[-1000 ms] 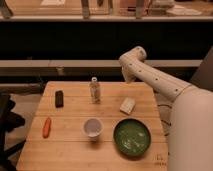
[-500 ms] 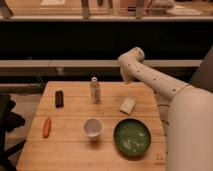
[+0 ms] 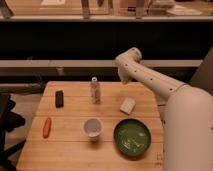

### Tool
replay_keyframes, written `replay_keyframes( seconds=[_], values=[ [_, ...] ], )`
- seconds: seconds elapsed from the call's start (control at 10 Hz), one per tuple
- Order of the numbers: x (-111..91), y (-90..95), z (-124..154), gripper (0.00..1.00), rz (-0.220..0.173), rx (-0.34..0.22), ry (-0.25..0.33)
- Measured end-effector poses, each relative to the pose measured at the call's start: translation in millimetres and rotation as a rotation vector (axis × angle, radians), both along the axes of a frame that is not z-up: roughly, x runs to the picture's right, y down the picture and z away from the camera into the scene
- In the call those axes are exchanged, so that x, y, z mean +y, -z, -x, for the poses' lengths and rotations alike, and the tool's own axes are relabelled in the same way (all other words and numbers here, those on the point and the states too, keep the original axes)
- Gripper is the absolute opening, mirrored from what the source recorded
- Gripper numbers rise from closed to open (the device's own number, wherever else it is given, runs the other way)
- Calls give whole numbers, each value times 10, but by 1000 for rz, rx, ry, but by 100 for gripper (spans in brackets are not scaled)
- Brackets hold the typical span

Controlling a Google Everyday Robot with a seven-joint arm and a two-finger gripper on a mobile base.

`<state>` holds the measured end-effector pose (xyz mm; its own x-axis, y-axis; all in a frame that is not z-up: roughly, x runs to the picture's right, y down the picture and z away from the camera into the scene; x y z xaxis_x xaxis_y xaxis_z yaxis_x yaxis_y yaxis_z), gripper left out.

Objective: Knock the bottle over

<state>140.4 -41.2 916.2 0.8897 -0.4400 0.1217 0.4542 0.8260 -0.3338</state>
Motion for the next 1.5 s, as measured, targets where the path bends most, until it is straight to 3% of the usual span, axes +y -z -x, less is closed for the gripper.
replay_keyframes(
  seconds=[0.9,1.5],
  values=[
    [74,42,446,0,33,-74,90],
    [200,229,840,0,53,-131,188]
  ],
)
